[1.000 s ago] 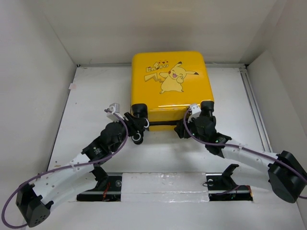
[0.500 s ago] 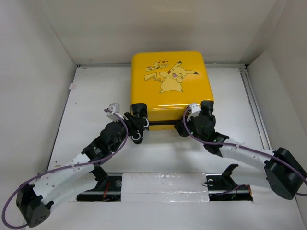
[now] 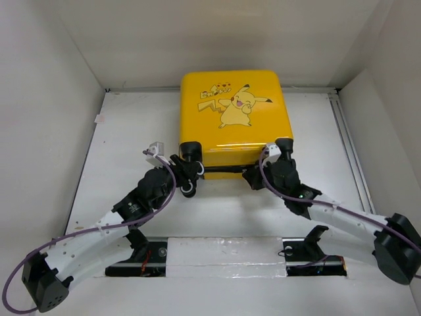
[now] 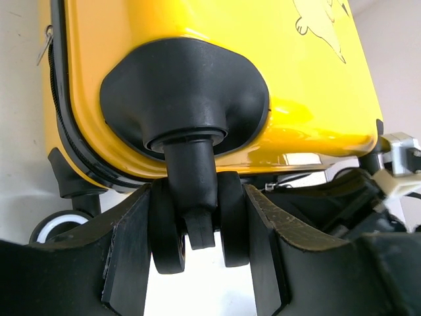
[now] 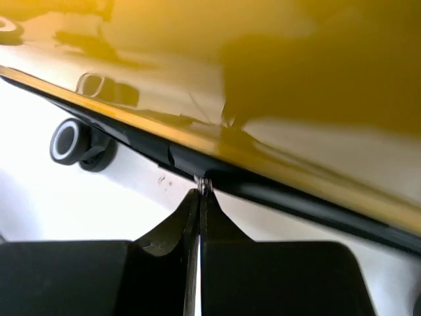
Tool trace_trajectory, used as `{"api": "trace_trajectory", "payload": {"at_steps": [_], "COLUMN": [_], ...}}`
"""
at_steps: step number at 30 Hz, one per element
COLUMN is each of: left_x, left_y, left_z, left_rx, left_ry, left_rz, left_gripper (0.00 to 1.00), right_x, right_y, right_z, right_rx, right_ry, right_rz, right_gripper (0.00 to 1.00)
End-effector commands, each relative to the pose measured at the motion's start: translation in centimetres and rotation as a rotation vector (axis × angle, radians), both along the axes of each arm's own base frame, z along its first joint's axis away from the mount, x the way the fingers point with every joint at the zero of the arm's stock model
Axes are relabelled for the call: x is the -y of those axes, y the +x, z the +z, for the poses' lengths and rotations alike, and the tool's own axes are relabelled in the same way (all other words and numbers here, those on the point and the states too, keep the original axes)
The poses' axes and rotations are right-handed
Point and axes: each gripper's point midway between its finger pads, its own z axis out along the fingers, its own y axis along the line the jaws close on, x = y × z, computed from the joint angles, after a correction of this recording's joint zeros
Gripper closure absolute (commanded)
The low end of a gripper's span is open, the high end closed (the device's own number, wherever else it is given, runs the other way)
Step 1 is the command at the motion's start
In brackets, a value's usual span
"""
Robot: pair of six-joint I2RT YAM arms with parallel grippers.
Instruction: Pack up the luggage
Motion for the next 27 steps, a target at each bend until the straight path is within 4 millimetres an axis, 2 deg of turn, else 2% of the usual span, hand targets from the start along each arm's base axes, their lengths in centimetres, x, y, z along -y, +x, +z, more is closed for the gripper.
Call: {"api": "trace_trajectory", "payload": {"at_steps": [1,3,6,8,10,13,15,16,18,19,20,21,22,23,24,25,27], "left_x": [0.1,-0.5,-0.8,-1.0,-1.4,-1.5,-0.9,-0.4,0.2,0.5,0.6,0.8,1.1,1.4,1.4,1.4,1.7], "left_y": [0.0,0.3,0.5,0.5,0.3,0.2,0.2,0.0,-0.1,-0.3,-0.2,-0.3,-0.3,-0.3,-0.3,-0.2,-0.2], "left_z": [5.0,4.9,4.9,4.3,4.7,5.0,4.9,5.3,5.6,5.1,4.8,4.7,4.7,4.4,4.8,5.0,4.7], "left_rx": [0.144,0.141,0.142,0.126,0.136,0.142,0.133,0.142,0.152,0.147,0.137,0.136,0.135,0.127,0.138,0.144,0.137], "left_ry": [-0.092,-0.067,-0.065,-0.044,-0.054,-0.060,-0.055,-0.071,-0.099,-0.098,-0.088,-0.089,-0.089,-0.084,-0.094,-0.101,-0.096], "left_rz": [-0.006,0.027,0.045,0.055,0.064,0.065,0.039,0.009,-0.015,-0.035,-0.036,-0.048,-0.057,-0.069,-0.069,-0.069,-0.078], "left_gripper": [1.00,1.00,1.00,1.00,1.00,1.00,1.00,1.00,1.00,1.00,1.00,1.00,1.00,1.00,1.00,1.00,1.00], "right_x": [3.6,6.6,10.1,10.8,11.8,12.5,11.6,10.3,8.8,8.2,6.7,5.8,4.6,4.5,3.8,3.5,3.0], "right_y": [1.2,1.3,1.4,0.9,0.9,0.8,0.8,0.5,0.4,0.2,-0.6,-0.8,-1.3,-1.2,-1.5,-1.5,-1.3], "right_z": [6.0,4.8,4.0,3.6,2.9,3.3,4.0,4.4,4.6,4.6,4.7,5.4,5.3,4.8,5.0,4.0,3.8], "right_rx": [0.120,0.100,0.083,0.071,0.062,0.071,0.093,0.093,0.096,0.090,0.083,0.093,0.081,0.067,0.063,0.041,0.036], "right_ry": [0.101,0.063,0.013,0.003,-0.019,-0.036,-0.010,0.022,0.033,0.042,0.064,0.081,0.075,0.067,0.066,0.042,0.032], "right_rz": [-0.181,-0.246,-0.331,-0.343,-0.382,-0.405,-0.362,-0.289,-0.210,-0.175,-0.095,-0.056,0.004,0.004,0.029,0.042,0.045], "right_gripper": [1.00,1.00,1.00,1.00,1.00,1.00,1.00,1.00,1.00,1.00,1.00,0.86,0.65,0.65,0.53,0.51,0.51]}}
